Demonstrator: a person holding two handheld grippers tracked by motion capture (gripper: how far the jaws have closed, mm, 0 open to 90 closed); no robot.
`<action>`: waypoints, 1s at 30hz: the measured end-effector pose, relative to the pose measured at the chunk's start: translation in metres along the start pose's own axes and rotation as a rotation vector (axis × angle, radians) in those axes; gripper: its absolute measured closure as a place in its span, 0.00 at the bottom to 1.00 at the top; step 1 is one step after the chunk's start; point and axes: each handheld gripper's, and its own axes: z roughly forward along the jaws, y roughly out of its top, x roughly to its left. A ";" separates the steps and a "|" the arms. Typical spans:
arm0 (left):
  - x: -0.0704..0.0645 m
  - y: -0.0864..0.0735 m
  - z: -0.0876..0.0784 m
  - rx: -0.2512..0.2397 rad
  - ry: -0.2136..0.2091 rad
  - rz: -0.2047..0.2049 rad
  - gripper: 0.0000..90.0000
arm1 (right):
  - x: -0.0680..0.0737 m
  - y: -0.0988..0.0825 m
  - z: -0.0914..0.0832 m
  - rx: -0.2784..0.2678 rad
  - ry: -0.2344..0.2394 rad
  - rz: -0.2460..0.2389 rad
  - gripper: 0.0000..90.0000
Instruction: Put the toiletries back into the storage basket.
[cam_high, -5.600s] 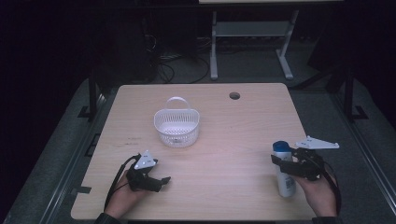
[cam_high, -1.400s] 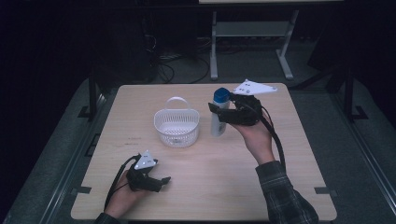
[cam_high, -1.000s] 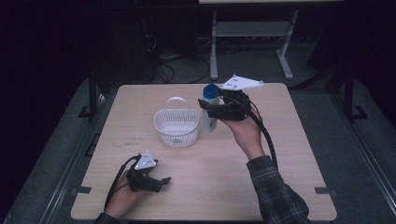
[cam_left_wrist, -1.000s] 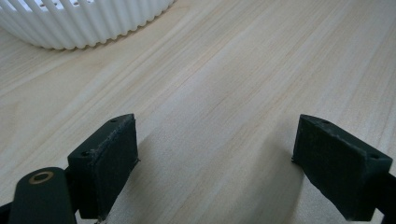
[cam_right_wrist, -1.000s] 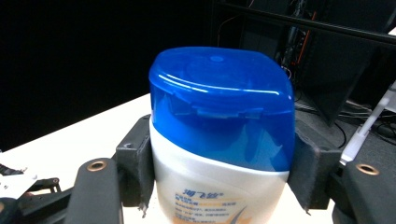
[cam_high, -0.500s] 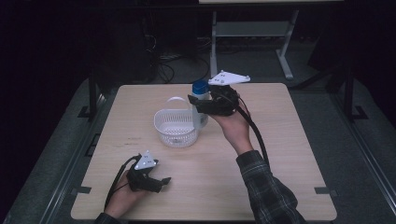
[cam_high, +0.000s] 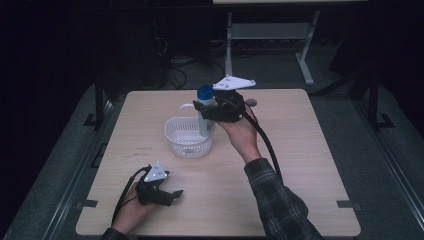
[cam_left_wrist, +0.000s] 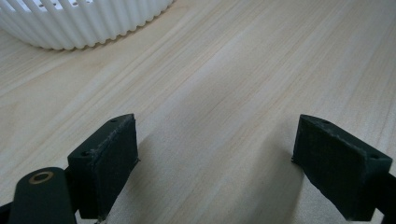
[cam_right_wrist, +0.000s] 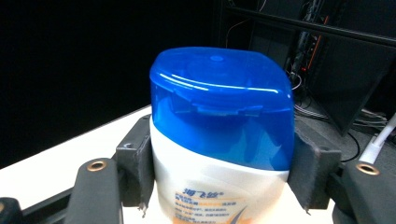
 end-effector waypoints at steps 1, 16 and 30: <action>0.000 0.000 0.000 0.000 0.000 0.000 0.14 | 0.000 0.000 0.002 0.001 0.000 -0.001 0.38; 0.000 0.000 0.000 0.000 0.002 0.003 0.14 | 0.004 -0.010 0.024 0.036 0.006 0.002 0.38; 0.000 0.000 0.000 0.002 0.002 0.005 0.14 | 0.003 -0.026 0.035 0.072 0.008 0.014 0.38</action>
